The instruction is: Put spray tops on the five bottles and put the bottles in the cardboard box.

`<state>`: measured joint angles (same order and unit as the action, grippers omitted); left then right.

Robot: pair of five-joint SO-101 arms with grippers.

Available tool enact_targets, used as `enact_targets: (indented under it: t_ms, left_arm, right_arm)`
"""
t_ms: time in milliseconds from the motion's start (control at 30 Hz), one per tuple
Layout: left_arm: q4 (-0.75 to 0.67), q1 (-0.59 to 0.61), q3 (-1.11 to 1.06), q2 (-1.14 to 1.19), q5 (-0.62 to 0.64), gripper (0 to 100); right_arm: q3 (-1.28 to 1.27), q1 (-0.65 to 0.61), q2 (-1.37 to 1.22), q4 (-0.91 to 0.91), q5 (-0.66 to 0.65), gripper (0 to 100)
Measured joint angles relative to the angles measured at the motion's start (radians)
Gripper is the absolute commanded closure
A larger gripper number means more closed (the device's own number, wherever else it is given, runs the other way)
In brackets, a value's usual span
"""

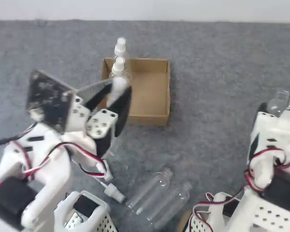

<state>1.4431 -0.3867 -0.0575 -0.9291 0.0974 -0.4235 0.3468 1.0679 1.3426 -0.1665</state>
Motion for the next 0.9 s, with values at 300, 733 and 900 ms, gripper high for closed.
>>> enact_targets:
  t_ms: [300, 733, 900]
  left_arm:
    - [-0.008, 0.117, -0.012, -0.058, 0.000, 99]
    - [-0.026, 0.127, -0.012, -0.057, 0.080, 99]
    - [-0.026, 0.127, -0.012, -0.087, 0.120, 99]
  right_arm:
    - [-0.031, -0.290, 0.095, -0.012, 0.075, 99.2]
    - [-0.399, -0.603, 0.290, -0.331, 0.077, 99.2]
    - [-0.549, -0.704, 0.350, -0.491, 0.077, 99.2]
